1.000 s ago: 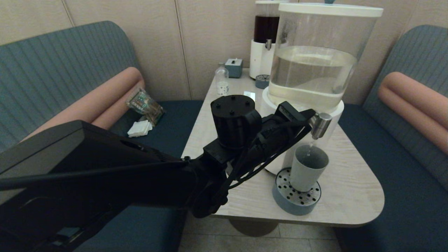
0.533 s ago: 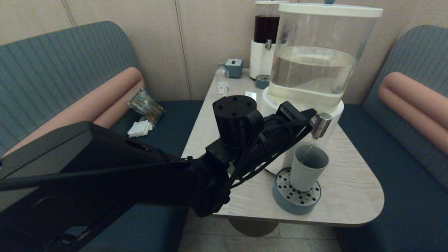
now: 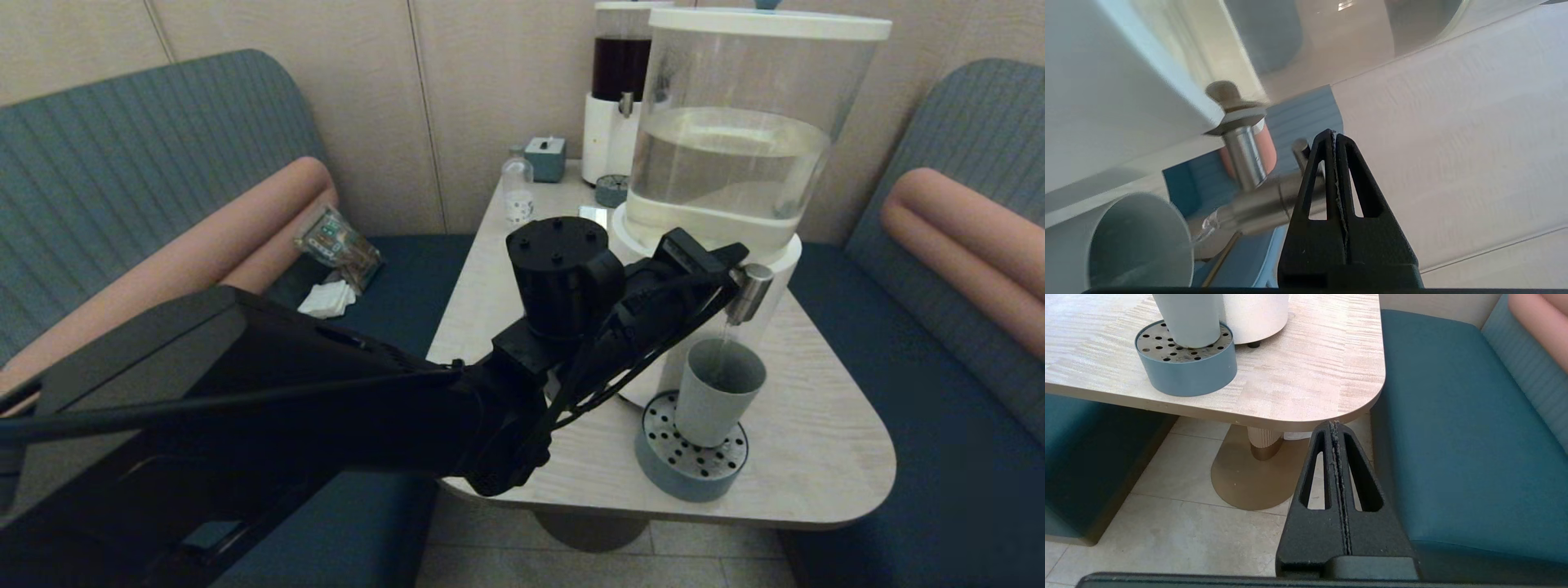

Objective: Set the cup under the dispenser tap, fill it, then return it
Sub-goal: Turn off the faucet

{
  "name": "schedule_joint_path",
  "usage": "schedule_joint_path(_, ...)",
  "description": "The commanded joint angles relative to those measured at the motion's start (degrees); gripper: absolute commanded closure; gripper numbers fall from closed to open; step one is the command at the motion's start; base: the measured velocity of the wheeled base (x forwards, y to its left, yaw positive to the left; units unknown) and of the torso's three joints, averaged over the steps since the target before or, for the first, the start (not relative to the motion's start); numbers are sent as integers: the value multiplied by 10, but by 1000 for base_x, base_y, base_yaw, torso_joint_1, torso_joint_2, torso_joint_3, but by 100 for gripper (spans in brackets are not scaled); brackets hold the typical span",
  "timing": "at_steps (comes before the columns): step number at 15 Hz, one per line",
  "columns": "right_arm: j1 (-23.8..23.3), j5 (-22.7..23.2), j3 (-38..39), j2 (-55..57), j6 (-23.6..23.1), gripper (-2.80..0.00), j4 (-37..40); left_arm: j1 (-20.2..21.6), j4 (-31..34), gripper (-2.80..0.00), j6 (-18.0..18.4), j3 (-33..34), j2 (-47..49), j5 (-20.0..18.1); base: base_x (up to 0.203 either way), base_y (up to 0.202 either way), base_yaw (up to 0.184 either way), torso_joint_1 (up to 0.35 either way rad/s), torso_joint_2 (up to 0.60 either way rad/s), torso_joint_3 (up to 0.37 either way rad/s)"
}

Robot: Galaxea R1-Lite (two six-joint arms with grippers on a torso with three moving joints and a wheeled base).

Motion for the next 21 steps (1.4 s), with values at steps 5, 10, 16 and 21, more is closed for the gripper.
schedule_joint_path(5, 0, 0, 2, 0, -1, 0, -1, -5, -18, 0, -5, -16, 27, 1, 0, 0, 0, 0, 0, 0)
schedule_joint_path(10, 0, 0, 2, 0, -1, 0, 0, -2, -24, 0, 115, 55, -56, -9, 0, 0, 0, 0, 0, 0)
schedule_joint_path(16, 0, 0, 2, 0, -1, 0, 0, 1, -64, 0, 374, 234, -117, -73, 0, 0, 0, 0, 0, 0)
schedule_joint_path(21, 0, 0, 2, 0, -1, 0, -1, 26, -90, 0, 545, 219, -55, -87, 0, 0, 0, 0, 0, 0)
